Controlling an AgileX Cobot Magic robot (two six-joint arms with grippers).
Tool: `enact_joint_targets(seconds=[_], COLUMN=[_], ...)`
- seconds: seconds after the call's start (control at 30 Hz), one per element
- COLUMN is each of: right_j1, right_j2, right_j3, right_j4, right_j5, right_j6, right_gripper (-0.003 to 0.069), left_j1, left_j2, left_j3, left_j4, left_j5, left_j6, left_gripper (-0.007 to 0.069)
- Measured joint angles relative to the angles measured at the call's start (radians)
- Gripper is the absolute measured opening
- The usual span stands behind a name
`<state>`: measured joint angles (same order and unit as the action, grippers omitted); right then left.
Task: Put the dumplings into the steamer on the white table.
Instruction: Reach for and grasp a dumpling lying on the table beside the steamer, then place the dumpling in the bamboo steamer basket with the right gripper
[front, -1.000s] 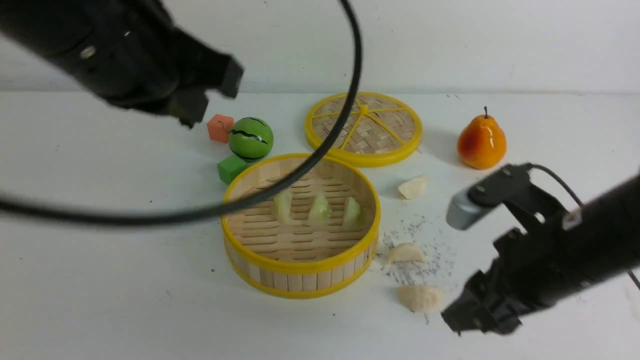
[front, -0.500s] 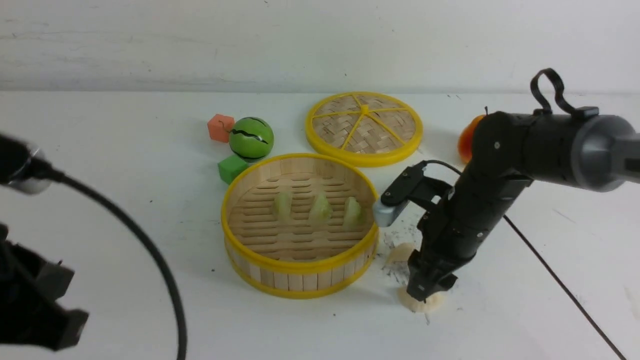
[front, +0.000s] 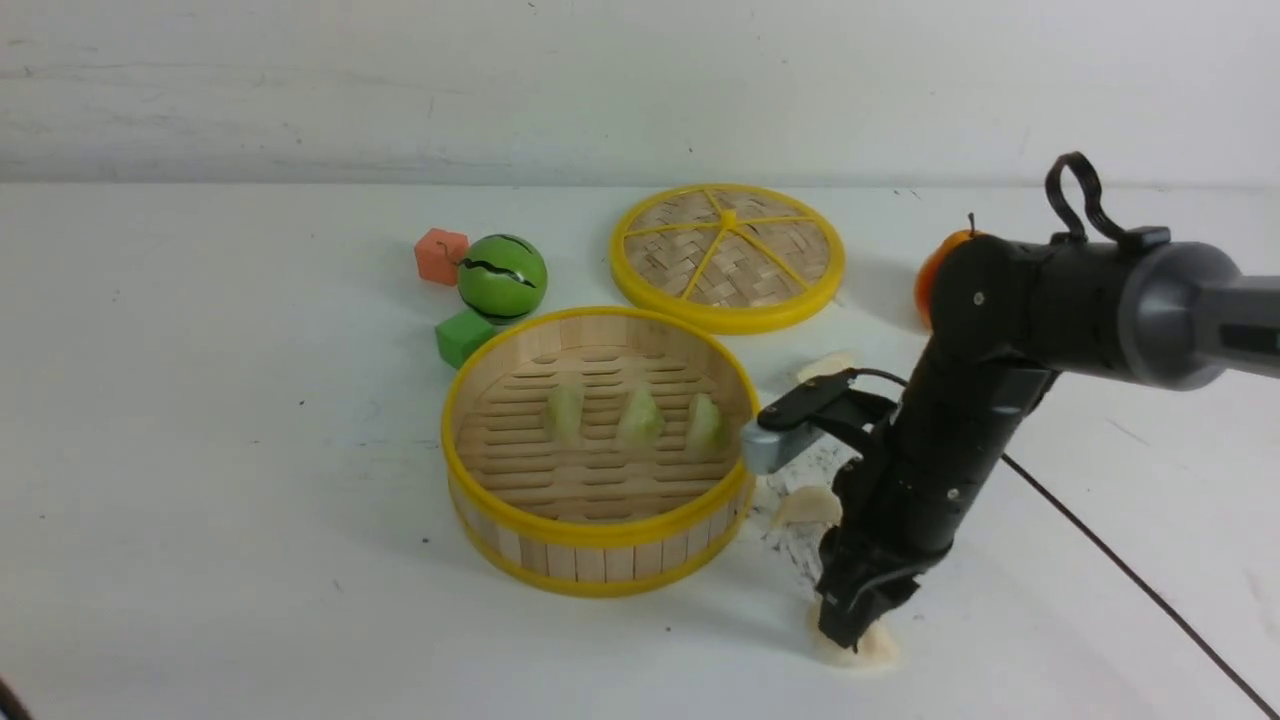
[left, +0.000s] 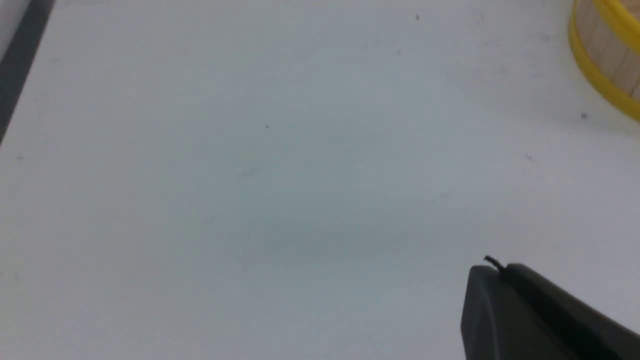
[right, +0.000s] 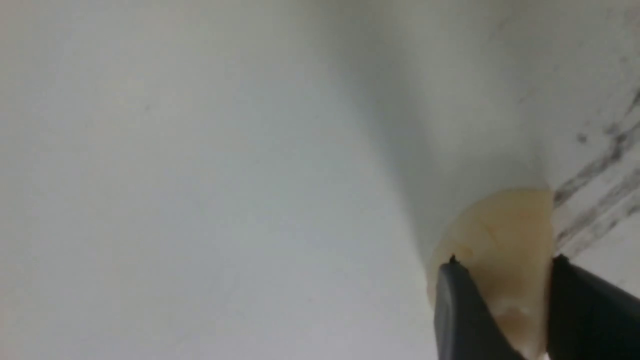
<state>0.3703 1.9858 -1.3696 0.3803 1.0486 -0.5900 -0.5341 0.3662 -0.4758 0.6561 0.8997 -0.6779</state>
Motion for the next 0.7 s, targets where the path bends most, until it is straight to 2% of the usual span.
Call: enact_joint_targets(seconds=[0.17, 0.37, 0.5, 0.7], right_j1=[0.000, 0.042, 0.167, 0.280], right_j2=[-0.037, -0.178, -0.175, -0.029], right_j3=[0.000, -0.049, -0.119, -0.157], right_j4=[0.007, 0.152, 0.289, 0.343], right_j5=[0.109, 0.120, -0.166, -0.538], right_j6=[0.045, 0.080, 0.083, 0.089], right_gripper=[0.0204, 0.0204, 0.0204, 0.0201], left_j1=[0.000, 0.000, 0.000, 0.000], left_j2=[-0.152, -0.333, -0.362, -0.365], left_j3=[0.075, 0.148, 0.156, 0.158], left_j4=[0.058, 0.155, 0.217, 0.224], left_j5=[-0.044, -0.132, -0.148, -0.145], left_j6=[-0.087, -0.129, -0.133, -0.133], left_gripper=[-0.0014, -0.0014, -0.0014, -0.0014])
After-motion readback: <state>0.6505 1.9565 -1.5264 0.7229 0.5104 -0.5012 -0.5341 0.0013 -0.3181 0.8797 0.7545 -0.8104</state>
